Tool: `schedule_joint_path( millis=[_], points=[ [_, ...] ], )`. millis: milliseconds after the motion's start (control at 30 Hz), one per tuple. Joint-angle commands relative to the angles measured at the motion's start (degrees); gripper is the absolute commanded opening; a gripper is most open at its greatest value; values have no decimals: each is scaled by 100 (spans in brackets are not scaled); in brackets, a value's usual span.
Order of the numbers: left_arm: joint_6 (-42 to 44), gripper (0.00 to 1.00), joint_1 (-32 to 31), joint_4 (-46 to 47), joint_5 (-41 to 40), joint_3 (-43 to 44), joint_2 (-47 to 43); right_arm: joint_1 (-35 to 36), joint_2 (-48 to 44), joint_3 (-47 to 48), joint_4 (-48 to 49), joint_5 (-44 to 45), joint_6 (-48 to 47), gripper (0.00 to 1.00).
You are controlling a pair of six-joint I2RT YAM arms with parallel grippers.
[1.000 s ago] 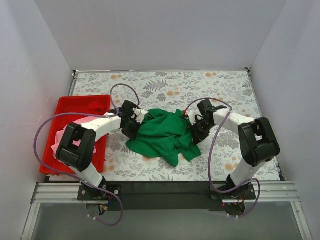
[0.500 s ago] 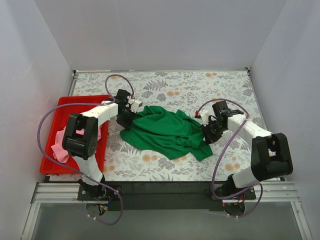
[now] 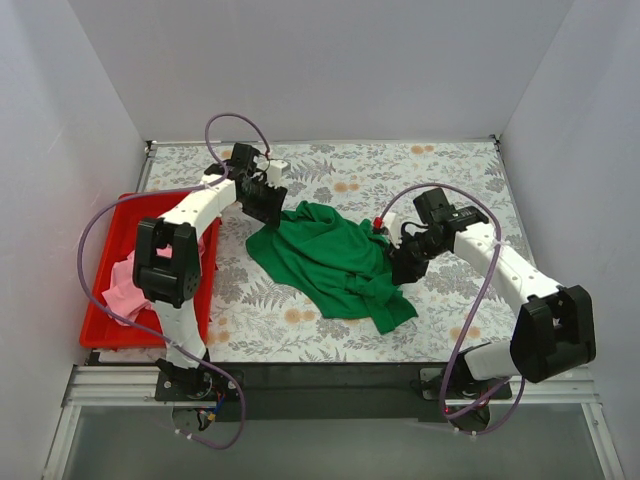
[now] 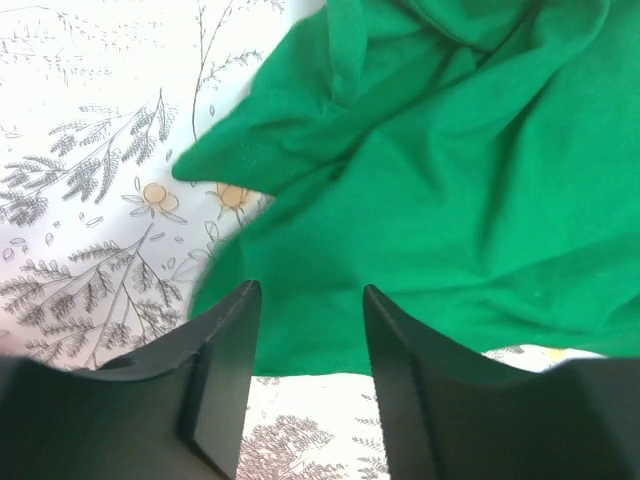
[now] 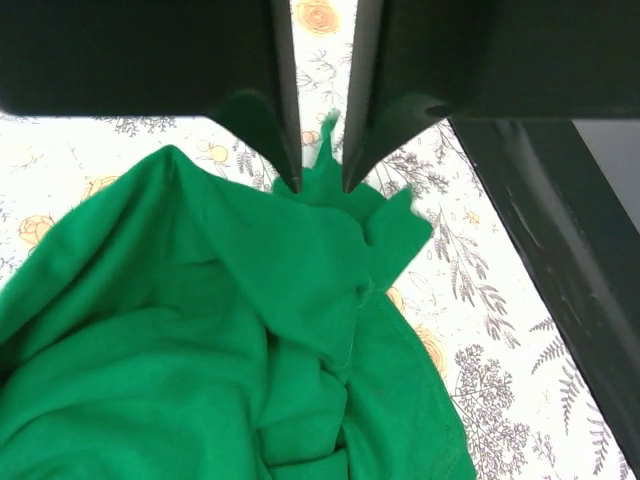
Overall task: Fold and stack the t-shirts
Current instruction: Flatten the tshirt out
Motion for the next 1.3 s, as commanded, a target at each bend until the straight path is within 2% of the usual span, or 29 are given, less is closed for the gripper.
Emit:
schedule_joint_path(
  millis=[0,100,167,333,433,600,667,733,833,933,967,1033,1067,1133,1233,1267],
  points=[
    [-62,47,103,-22,512,-64,-592,-55,220,210,-403,-105,-299,31],
    [-263,50,94,-56,645,-416,-848,-213,475,586,-386,-219,-238,45],
    [-316,53,103,-74,550,-704,-909,-284,756,877,-290,-149,24,60],
    [-580,56,103,154,15,-1207,-989,-284,1773,2166,386,273,851,59],
    [-694,57,181,137,-189,-1225,-849,-284,2450,2984,423,519,1132,59],
    [-791,57,357,84,-549,-1120,-629,-284,3234,3602,431,660,1247,64],
    [-809,57,358,75,-620,-1102,-515,-293,3507,3725,449,704,1282,71],
    [-826,63,358,127,-673,-1119,-436,-284,3717,3770,484,739,1318,71],
    [-870,65,358,294,-857,-1119,-251,-284,3876,3796,546,722,1353,68],
    [-984,65,358,479,-1129,-988,-14,-284,3991,3787,537,660,1353,52],
    [-1019,65,358,505,-1191,-944,39,-284,4008,3779,528,686,1344,38],
    [-1090,65,358,532,-1166,-733,241,-301,3983,3682,511,695,1283,19],
    [-1099,64,358,523,-1113,-663,294,-319,3939,3630,519,721,1265,2],
    [-1134,59,358,488,-929,-496,469,-380,3685,3402,511,713,1230,1],
    [-1108,34,358,462,-857,-320,645,-626,3044,2946,493,756,1090,1],
    [-1090,19,375,453,-875,-267,663,-827,2842,2796,484,826,1020,1]
  ],
)
